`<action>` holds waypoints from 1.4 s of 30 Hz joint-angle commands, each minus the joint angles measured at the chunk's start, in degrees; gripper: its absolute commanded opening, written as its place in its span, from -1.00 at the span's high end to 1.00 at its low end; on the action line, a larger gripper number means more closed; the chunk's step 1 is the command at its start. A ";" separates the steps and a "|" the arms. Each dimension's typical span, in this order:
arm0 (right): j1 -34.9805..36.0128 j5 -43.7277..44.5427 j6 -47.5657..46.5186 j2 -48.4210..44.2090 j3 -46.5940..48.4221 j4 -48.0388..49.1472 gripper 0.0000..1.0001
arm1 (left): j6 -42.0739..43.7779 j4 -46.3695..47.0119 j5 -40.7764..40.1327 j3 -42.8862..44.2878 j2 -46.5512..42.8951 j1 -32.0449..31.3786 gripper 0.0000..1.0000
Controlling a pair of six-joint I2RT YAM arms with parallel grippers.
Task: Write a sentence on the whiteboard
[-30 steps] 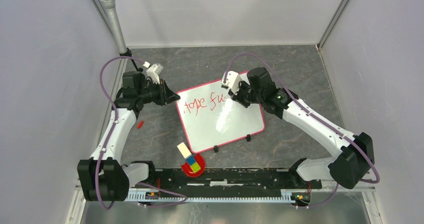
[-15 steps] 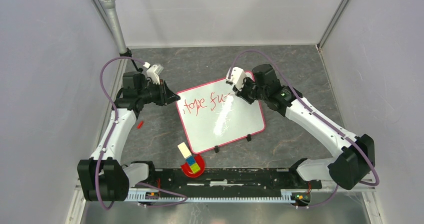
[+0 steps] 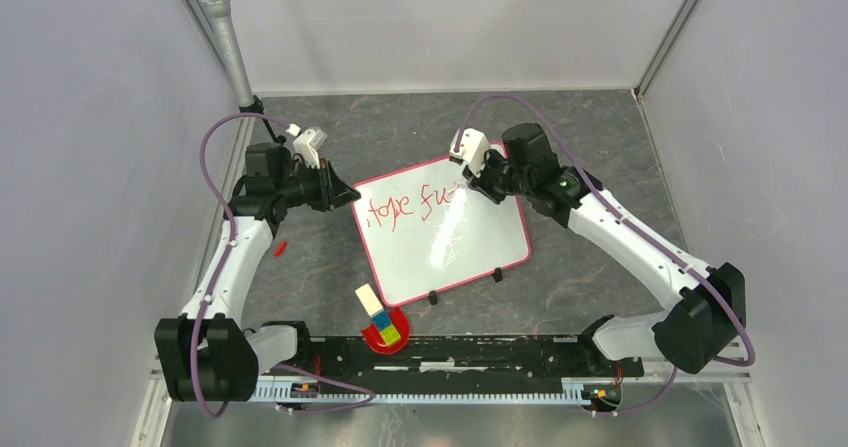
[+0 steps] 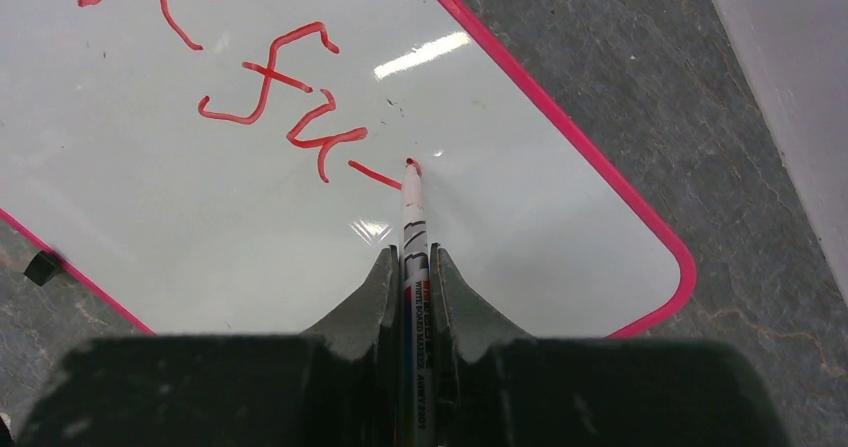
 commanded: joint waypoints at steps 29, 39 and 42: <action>-0.30 3.17 -1.56 -3.52 1.65 -0.84 1.00 | 2.49 -1.45 -0.66 -0.75 -0.72 -0.13 0.95; -1.43 3.52 -1.45 -0.42 4.08 0.87 1.00 | 2.07 -1.45 -0.57 -0.36 -0.36 -0.14 0.95; -1.43 3.48 -1.18 -0.19 3.67 1.39 1.00 | 2.07 -1.54 -0.49 -0.23 -0.28 -0.16 0.95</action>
